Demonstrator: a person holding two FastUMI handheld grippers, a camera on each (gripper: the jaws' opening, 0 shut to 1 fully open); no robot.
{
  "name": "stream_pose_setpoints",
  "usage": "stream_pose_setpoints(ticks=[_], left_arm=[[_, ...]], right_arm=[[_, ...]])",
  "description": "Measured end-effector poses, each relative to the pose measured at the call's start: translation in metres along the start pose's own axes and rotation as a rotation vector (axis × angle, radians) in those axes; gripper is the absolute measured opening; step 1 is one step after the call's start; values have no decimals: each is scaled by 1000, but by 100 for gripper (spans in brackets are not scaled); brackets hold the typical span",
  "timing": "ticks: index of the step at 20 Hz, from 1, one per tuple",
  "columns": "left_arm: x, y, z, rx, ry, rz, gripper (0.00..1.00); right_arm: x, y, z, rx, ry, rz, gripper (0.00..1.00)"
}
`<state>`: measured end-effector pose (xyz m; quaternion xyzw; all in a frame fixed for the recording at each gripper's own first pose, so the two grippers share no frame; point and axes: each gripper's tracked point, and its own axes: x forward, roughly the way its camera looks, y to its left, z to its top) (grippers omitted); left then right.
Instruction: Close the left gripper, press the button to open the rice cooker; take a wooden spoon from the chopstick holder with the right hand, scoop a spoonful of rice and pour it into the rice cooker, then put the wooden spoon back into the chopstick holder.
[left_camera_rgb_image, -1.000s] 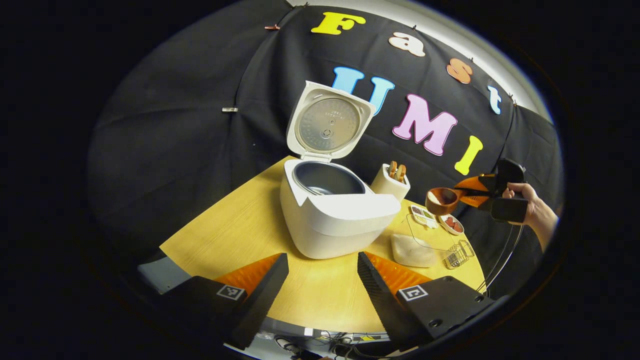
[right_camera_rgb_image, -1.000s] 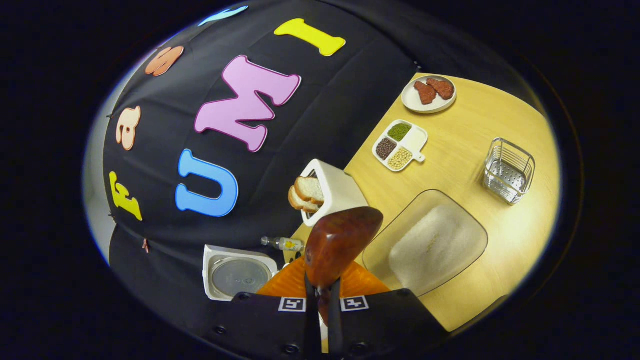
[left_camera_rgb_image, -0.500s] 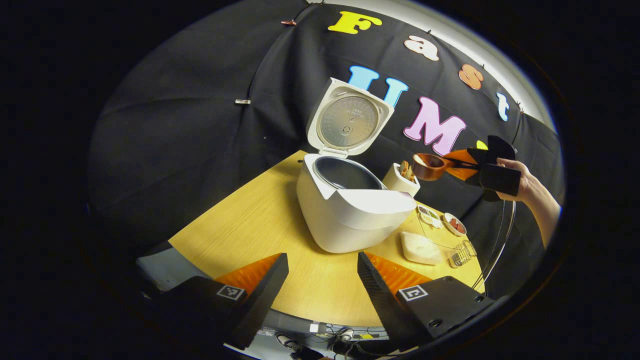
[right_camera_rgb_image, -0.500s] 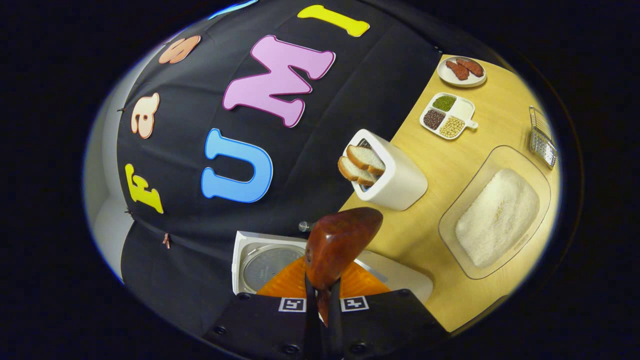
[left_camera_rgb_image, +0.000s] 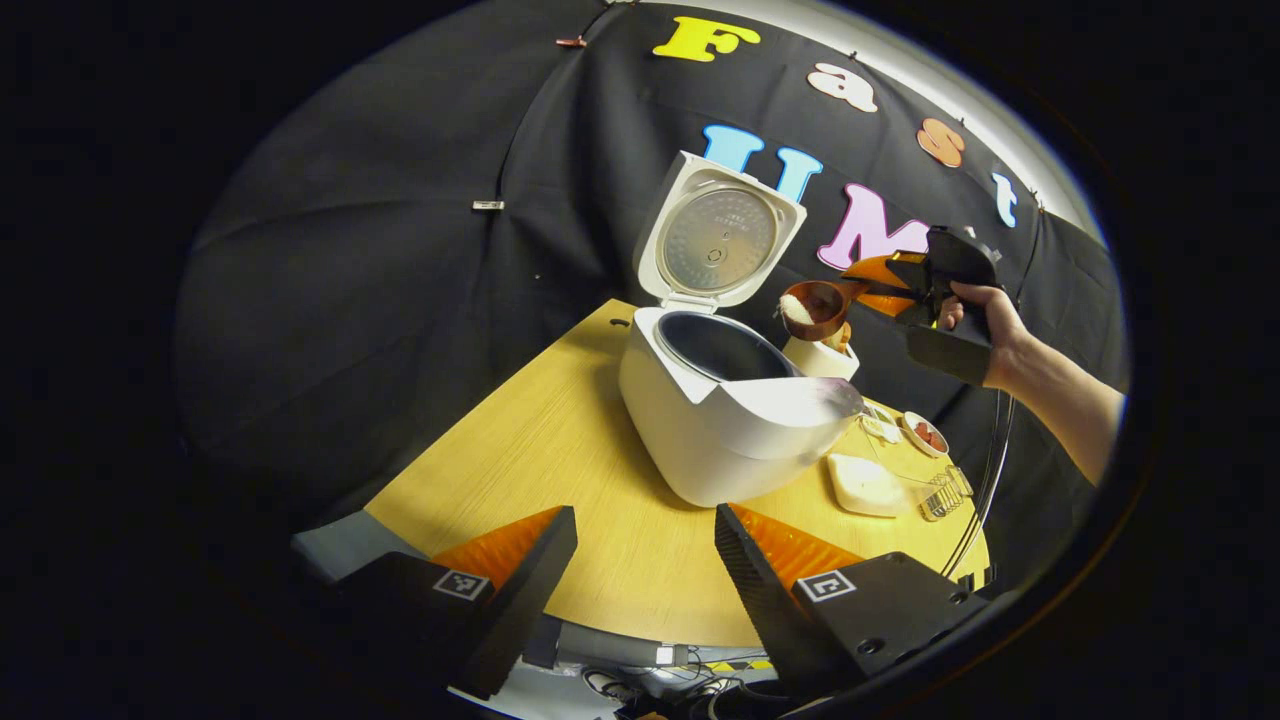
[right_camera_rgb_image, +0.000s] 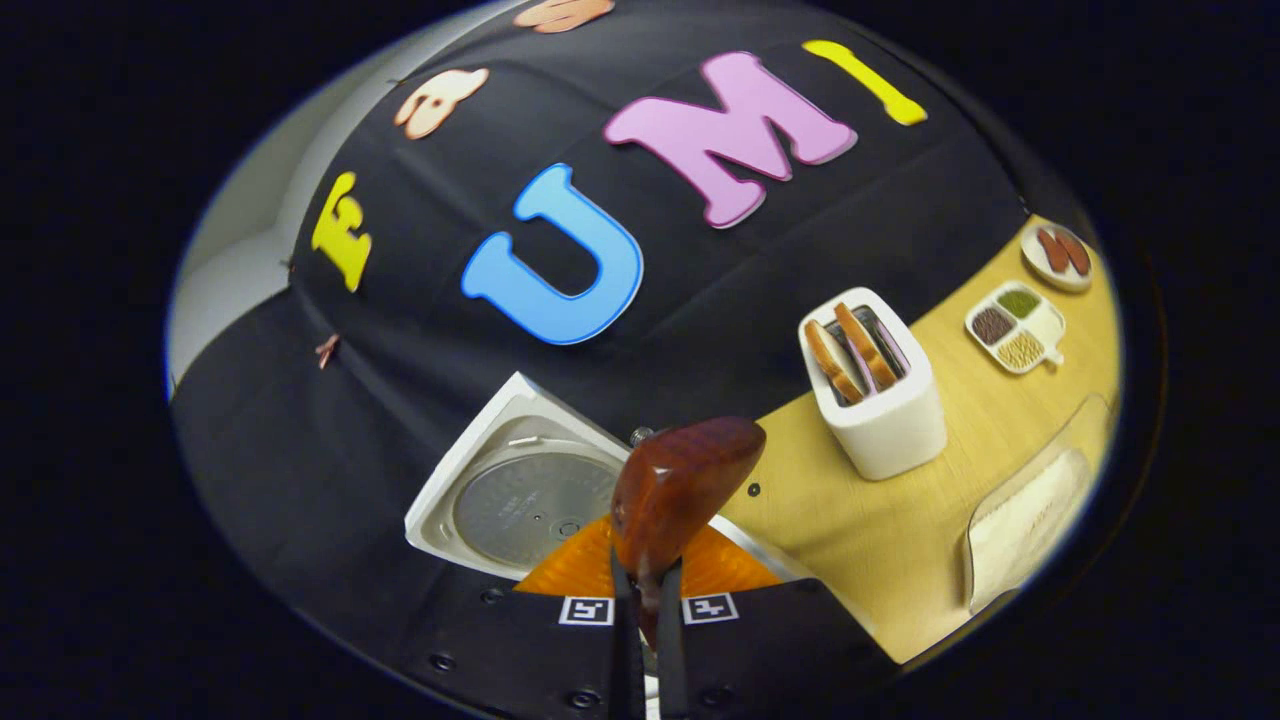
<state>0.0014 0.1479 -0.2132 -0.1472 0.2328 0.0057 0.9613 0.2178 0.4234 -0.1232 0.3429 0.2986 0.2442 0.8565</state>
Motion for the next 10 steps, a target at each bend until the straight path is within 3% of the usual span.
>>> stream_pose_setpoints(ticks=[6,10], left_arm=[[3,5,-13,-11,48,5,96],[0,11,-8,52,38,11,96]], right_arm=[[20,25,-37,-400,30,74,10],[25,38,-55,-553,40,123,10]])
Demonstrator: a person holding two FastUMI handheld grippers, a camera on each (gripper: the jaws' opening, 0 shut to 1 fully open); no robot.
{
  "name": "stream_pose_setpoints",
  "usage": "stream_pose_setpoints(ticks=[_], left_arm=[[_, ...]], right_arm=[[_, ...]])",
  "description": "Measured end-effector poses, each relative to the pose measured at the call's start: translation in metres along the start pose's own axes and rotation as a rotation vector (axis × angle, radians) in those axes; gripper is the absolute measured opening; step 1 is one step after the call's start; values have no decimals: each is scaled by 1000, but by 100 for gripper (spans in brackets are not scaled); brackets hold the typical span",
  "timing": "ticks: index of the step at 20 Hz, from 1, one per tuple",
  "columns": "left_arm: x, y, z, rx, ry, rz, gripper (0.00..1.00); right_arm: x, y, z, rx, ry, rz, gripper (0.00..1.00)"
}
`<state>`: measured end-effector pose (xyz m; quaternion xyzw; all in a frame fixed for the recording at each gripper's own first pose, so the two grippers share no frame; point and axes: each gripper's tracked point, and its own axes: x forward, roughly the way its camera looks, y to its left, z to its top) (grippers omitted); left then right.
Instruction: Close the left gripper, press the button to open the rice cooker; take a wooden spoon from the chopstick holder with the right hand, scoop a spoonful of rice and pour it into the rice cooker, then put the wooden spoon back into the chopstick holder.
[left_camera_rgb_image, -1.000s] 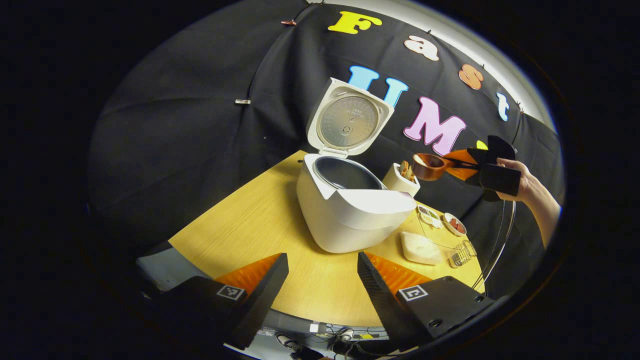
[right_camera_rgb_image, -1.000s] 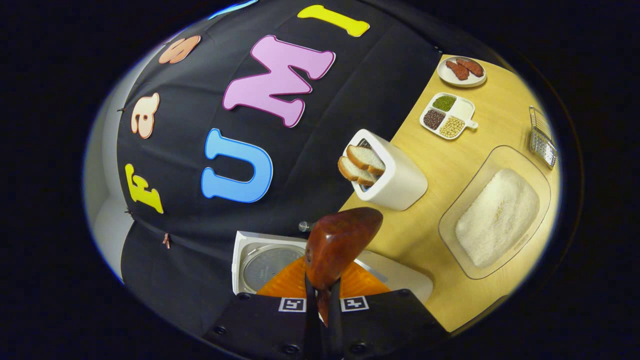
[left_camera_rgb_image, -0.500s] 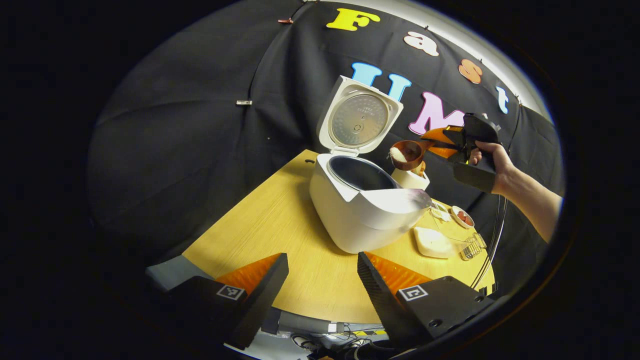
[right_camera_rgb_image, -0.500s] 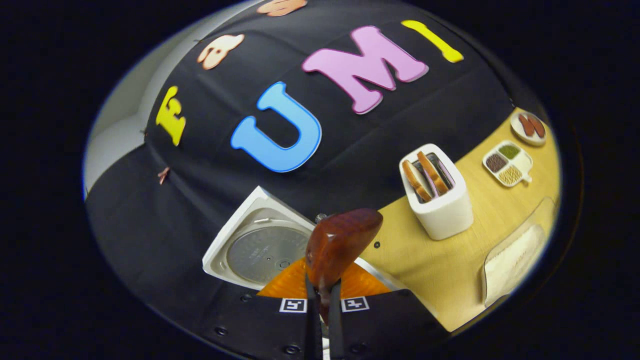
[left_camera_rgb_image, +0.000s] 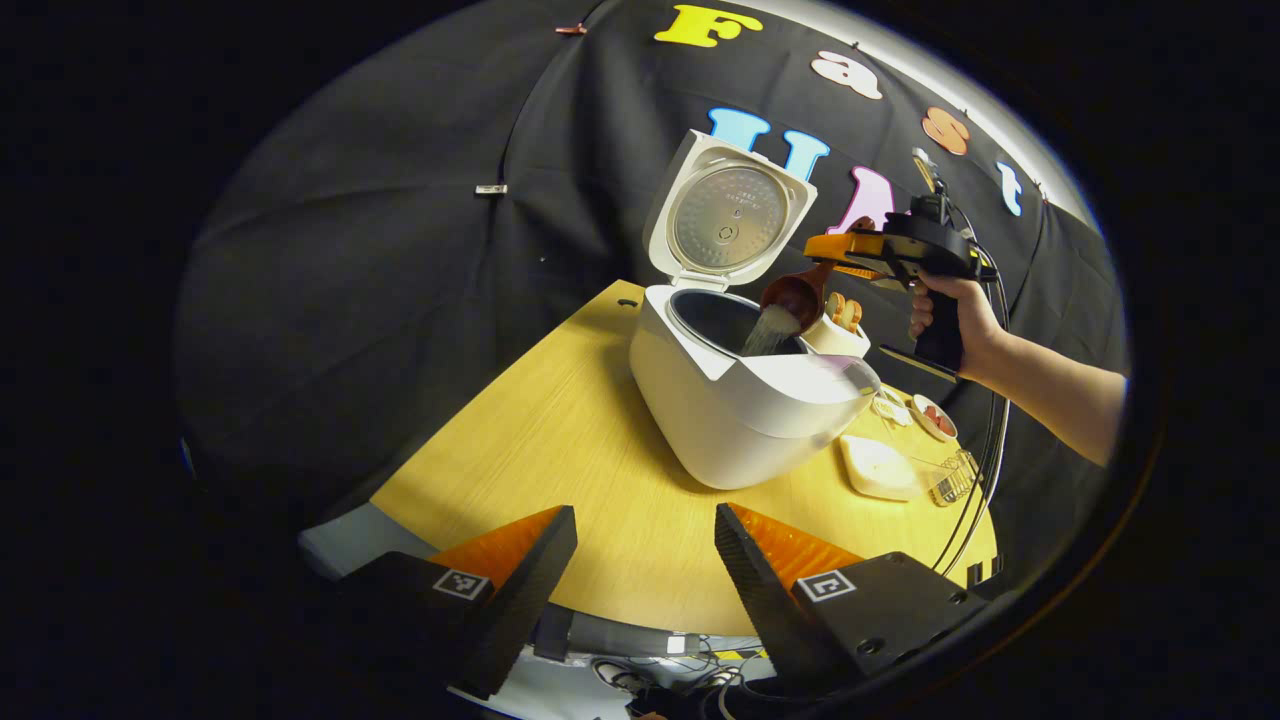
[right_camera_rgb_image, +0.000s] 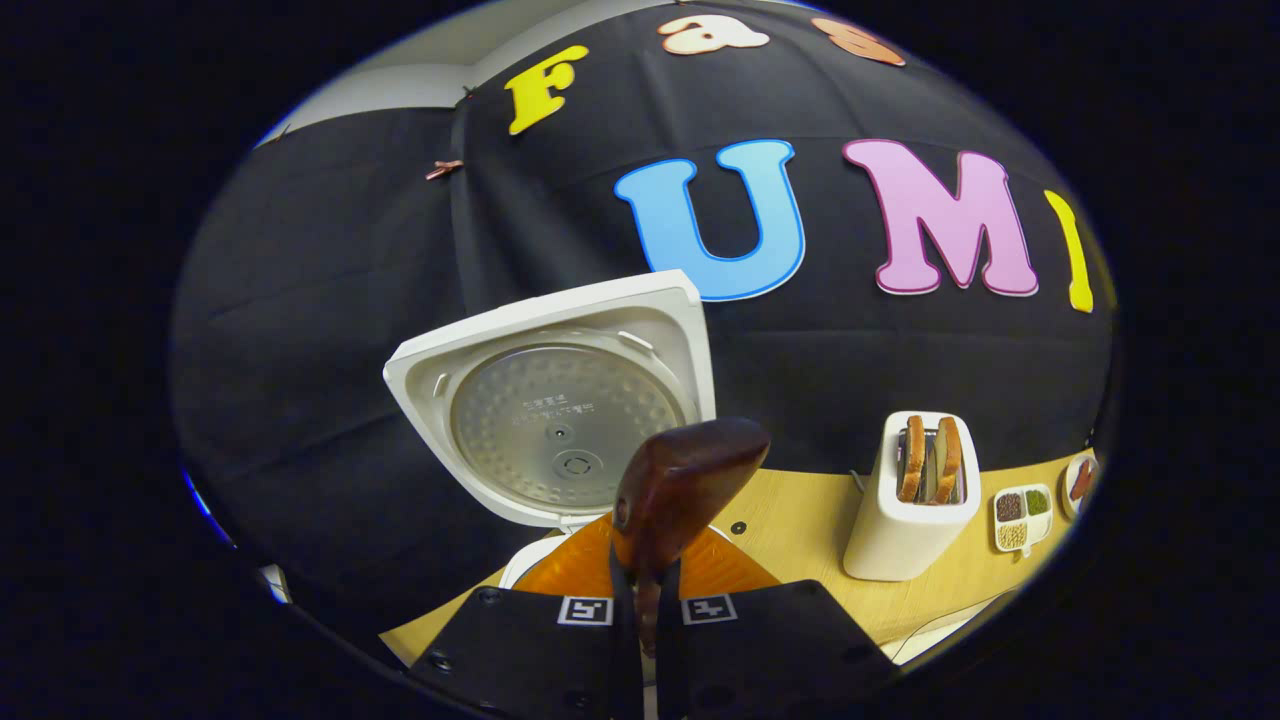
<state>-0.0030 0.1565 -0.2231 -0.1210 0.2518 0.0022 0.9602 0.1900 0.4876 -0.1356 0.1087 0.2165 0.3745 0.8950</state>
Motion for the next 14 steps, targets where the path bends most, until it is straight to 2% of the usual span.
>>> stream_pose_setpoints(ticks=[4,9,12,14], left_arm=[[1,3,4,73,-21,23,96],[1,-10,7,64,-40,8,96],[0,-17,10,69,-52,1,98],[-2,-22,13,83,-63,-1,96]], right_arm=[[-1,24,-3,-110,-22,73,10],[-8,41,-10,-299,-42,100,10],[-14,48,-15,-313,-28,108,10],[-20,47,-6,-293,-54,99,10]])
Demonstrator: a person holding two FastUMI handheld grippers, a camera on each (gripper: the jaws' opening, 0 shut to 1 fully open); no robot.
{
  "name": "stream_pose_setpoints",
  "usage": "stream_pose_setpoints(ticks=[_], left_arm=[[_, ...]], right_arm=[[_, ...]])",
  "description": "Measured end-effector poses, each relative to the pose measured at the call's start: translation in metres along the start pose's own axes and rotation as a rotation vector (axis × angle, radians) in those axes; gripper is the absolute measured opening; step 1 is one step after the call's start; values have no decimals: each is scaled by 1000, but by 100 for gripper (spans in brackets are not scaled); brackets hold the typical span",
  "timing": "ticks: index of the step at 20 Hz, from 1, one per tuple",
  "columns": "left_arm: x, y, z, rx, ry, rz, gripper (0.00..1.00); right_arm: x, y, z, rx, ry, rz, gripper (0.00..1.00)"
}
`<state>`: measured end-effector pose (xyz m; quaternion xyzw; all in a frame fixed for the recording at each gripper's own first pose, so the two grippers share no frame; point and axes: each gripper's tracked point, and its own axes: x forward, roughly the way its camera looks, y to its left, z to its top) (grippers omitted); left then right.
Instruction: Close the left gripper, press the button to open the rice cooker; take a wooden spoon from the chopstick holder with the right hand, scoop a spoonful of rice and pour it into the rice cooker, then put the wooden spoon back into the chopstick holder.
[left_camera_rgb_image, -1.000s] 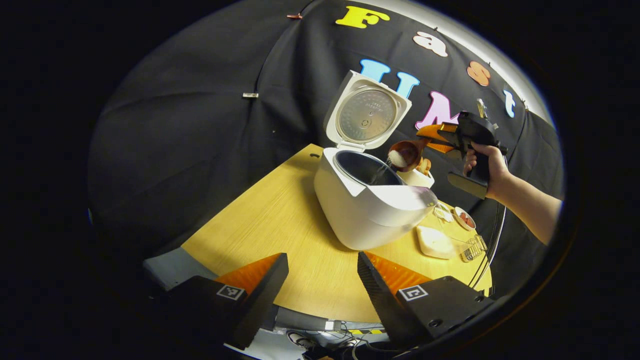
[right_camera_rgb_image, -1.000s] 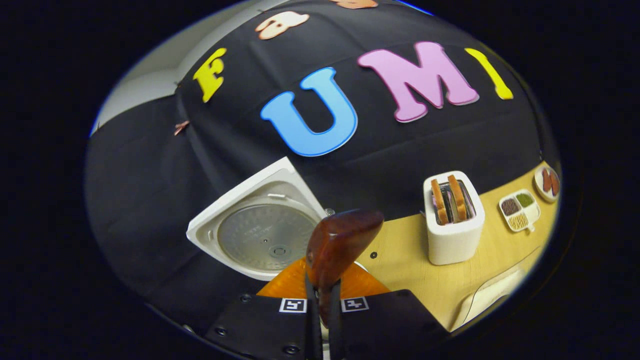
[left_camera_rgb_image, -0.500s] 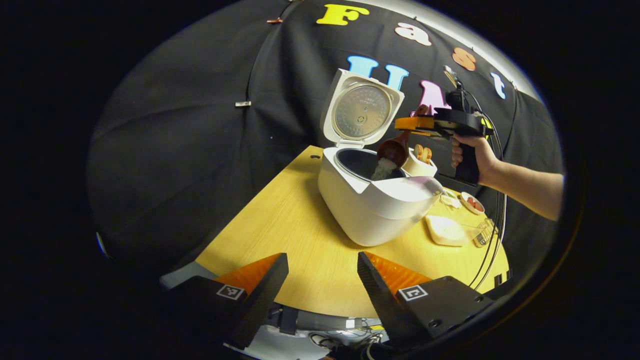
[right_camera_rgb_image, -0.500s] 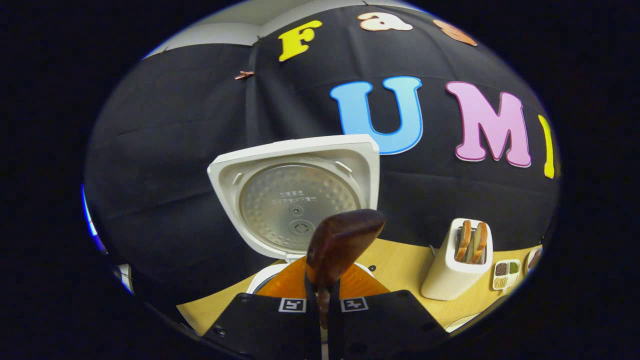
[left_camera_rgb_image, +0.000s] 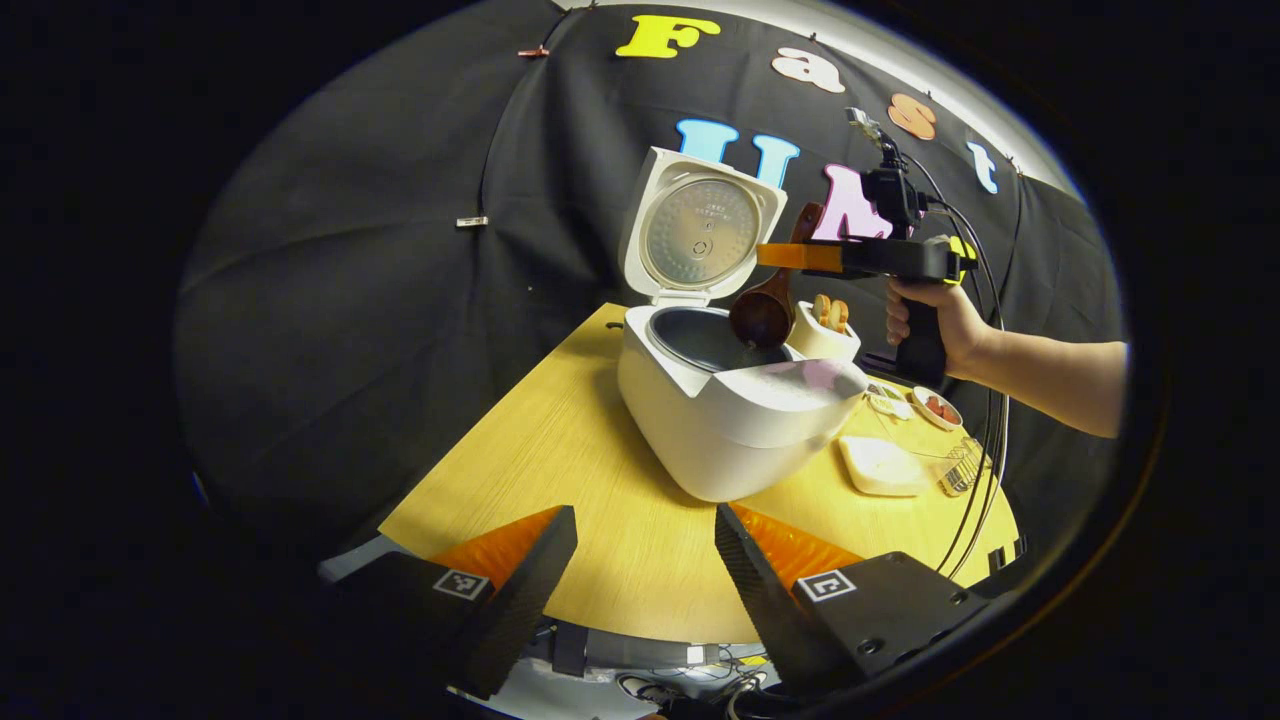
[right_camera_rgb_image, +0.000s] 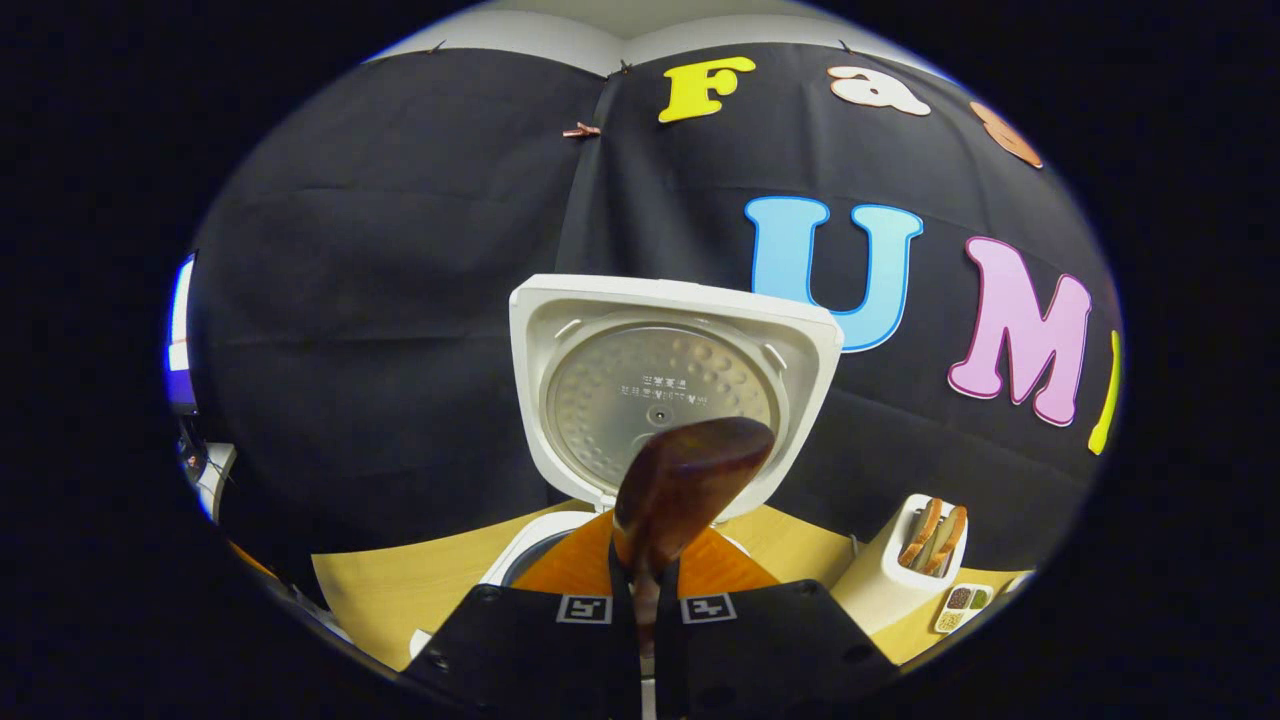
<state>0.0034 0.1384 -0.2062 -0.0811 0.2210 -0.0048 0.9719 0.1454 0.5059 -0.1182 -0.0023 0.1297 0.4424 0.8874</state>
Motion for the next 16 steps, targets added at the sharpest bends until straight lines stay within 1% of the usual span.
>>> stream_pose_setpoints(ticks=[3,7,9,12,14,16], left_arm=[[-3,-7,2,61,-5,3,96],[-10,-30,11,33,-30,-15,96],[-11,-43,14,34,-43,-10,96],[-11,-65,20,47,-60,-1,96],[-12,-84,27,40,-80,10,96],[-11,-102,35,23,-110,42,96]], right_arm=[[-12,-8,19,36,-48,-38,10],[-43,-27,41,103,-99,-71,10],[-64,-44,53,107,-137,-95,10],[-100,-76,57,142,-163,-125,10],[-124,-105,58,178,-177,-151,10],[-152,-139,52,201,-168,-182,10]])
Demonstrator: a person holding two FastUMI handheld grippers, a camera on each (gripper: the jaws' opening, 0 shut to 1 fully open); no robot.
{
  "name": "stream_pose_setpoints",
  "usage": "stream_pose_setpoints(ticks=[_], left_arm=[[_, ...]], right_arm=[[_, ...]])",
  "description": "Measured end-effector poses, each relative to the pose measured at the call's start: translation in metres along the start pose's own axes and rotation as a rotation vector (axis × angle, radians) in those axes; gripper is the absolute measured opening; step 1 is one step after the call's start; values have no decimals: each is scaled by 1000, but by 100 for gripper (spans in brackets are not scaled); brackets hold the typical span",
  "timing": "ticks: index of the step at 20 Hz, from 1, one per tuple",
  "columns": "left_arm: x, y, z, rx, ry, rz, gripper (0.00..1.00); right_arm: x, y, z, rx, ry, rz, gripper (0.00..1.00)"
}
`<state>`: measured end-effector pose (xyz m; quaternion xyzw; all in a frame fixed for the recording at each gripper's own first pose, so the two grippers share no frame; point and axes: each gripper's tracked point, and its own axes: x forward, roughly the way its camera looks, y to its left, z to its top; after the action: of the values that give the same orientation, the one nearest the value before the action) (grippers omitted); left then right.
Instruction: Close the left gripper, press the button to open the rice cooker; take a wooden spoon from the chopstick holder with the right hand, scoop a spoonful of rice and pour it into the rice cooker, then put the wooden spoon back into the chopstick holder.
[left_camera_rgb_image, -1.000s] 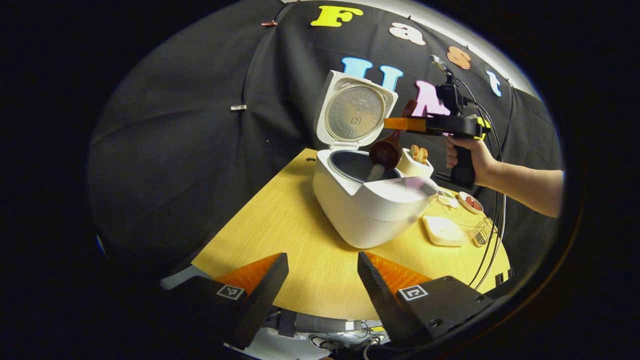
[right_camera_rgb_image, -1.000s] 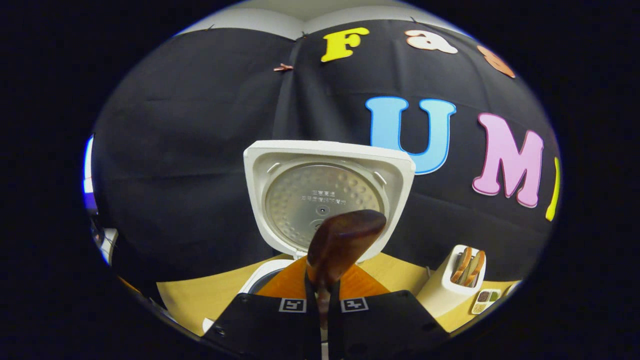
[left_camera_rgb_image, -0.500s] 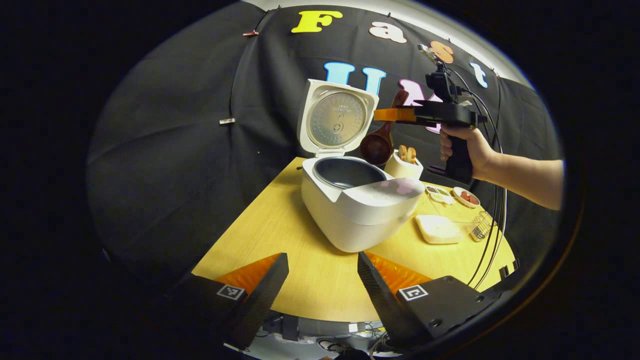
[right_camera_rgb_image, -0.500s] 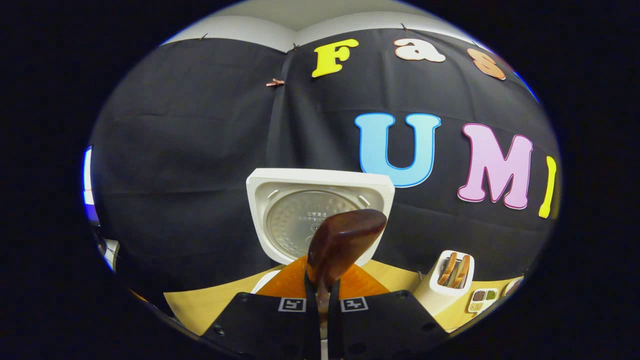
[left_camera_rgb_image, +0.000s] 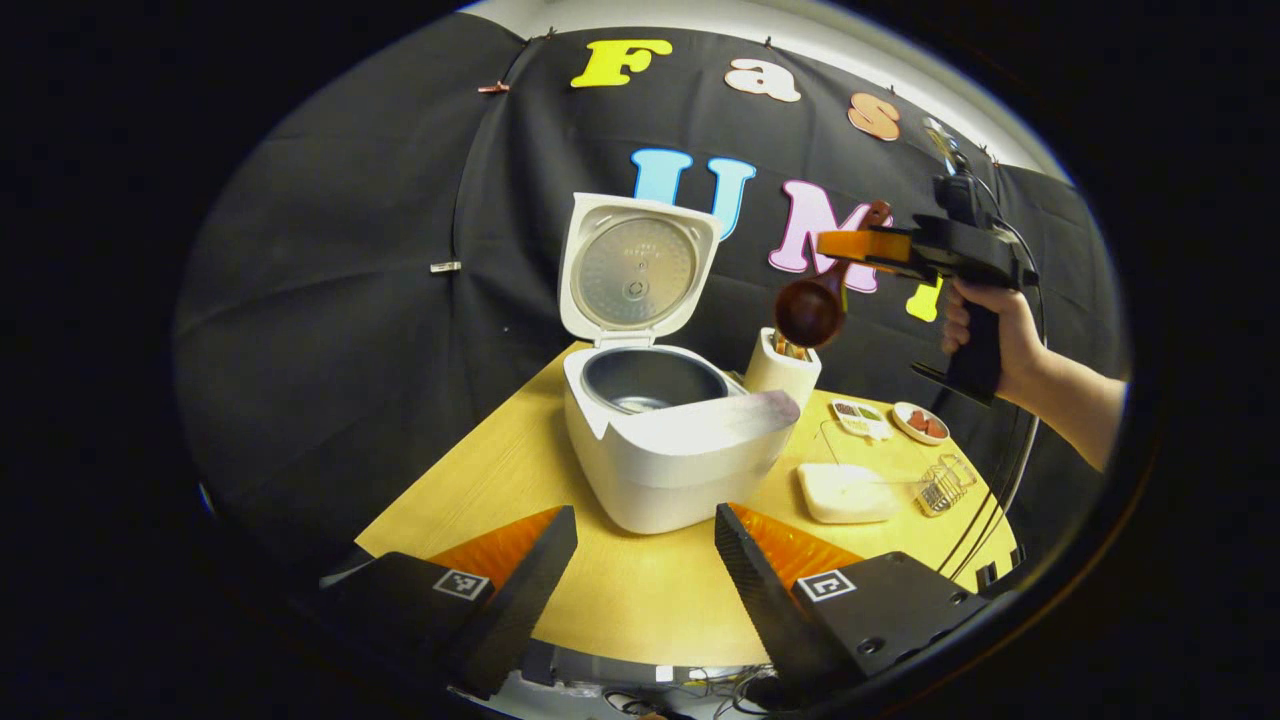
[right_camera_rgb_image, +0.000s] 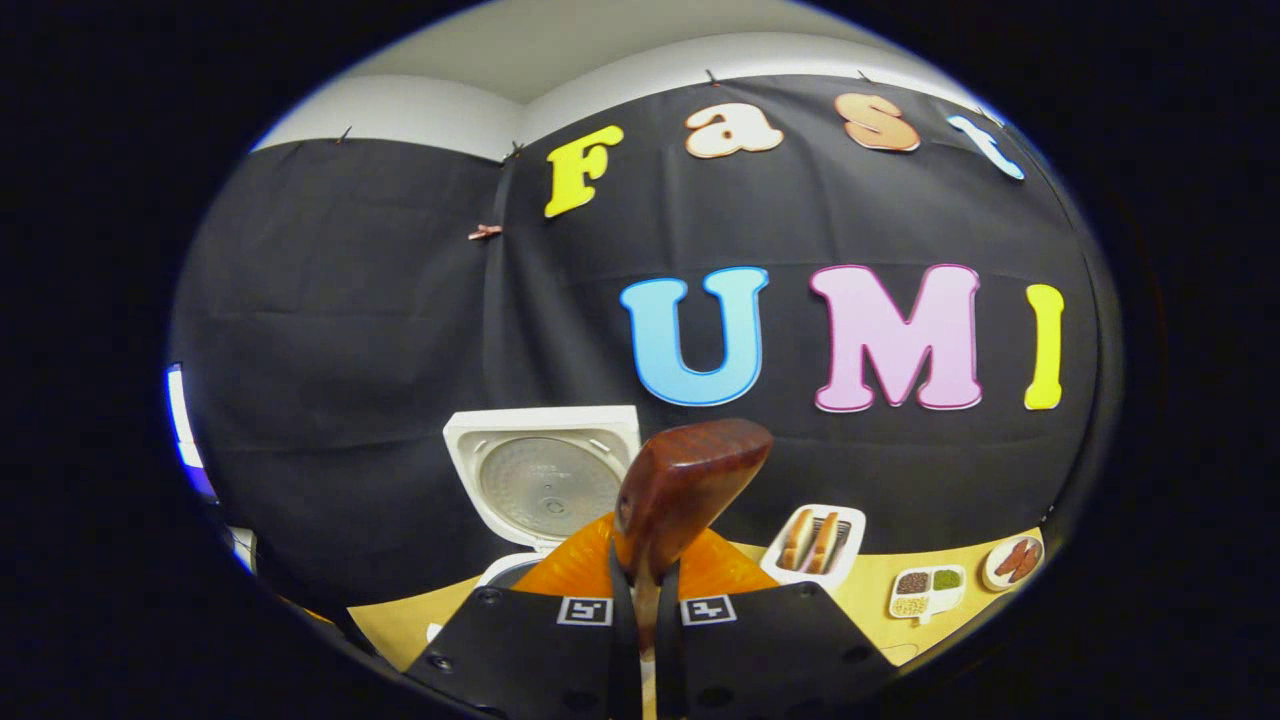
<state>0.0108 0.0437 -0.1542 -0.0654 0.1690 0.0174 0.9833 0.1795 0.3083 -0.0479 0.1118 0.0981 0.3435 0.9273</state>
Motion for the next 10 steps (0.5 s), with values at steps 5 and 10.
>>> stream_pose_setpoints(ticks=[5,10], left_arm=[[12,-58,5,-42,-10,8,96],[28,-112,7,-26,4,38,96]], right_arm=[[-59,-120,3,2,4,-141,10],[-110,-219,-24,50,44,-265,10]])
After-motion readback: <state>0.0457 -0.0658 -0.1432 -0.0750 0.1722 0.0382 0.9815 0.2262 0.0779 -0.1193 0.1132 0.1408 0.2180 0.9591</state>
